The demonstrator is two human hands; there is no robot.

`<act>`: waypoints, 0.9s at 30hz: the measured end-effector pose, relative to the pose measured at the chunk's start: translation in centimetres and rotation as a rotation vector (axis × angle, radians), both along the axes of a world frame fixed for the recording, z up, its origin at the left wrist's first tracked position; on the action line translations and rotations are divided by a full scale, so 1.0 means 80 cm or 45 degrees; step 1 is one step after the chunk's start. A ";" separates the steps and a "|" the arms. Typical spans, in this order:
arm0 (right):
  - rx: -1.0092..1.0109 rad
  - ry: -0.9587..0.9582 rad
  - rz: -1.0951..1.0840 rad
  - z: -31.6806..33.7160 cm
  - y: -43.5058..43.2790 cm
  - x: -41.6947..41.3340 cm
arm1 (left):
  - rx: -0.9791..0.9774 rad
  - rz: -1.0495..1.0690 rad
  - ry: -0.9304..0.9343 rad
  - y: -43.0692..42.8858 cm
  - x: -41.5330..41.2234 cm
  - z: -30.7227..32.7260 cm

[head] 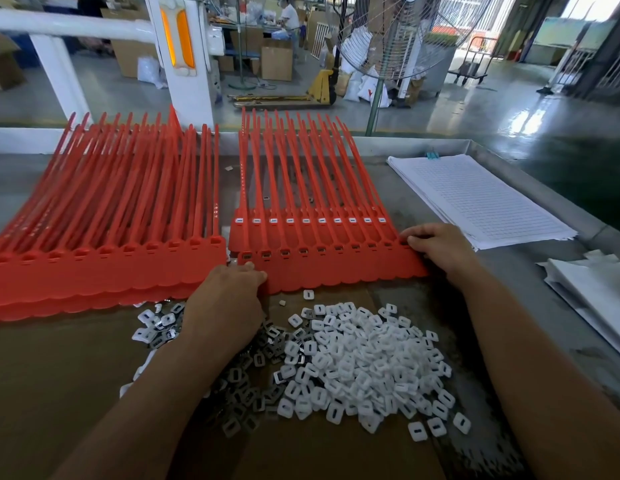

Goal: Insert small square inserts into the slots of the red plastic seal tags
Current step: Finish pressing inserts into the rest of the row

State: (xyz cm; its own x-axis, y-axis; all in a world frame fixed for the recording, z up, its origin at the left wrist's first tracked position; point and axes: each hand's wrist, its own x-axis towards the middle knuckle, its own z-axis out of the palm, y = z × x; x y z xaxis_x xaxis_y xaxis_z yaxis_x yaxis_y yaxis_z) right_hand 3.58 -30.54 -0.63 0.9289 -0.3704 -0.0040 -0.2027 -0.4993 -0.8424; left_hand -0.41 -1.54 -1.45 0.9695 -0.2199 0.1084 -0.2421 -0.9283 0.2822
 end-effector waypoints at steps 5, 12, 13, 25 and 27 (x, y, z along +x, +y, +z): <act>-0.162 -0.219 -0.037 0.022 0.013 -0.021 | -0.028 -0.003 -0.004 0.002 0.000 0.000; -0.341 0.080 0.823 0.056 0.068 -0.052 | -0.020 -0.005 0.010 0.001 -0.001 0.002; -0.422 0.160 0.914 0.054 0.074 -0.053 | -0.015 -0.004 0.006 0.001 -0.001 0.002; -0.484 0.367 1.142 0.040 0.081 -0.052 | -0.005 -0.004 -0.032 0.002 0.000 -0.001; -0.501 0.373 1.150 0.039 0.084 -0.052 | 0.001 -0.001 -0.031 0.002 0.000 0.000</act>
State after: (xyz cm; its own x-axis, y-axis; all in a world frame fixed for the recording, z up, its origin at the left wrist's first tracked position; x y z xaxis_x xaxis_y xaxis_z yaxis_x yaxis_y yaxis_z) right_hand -0.57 -23.79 2.48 0.8438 0.4419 -0.3046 0.2142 -0.7977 -0.5638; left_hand -0.39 -1.42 -1.48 0.9664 -0.2208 0.1318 -0.2497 -0.9284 0.2752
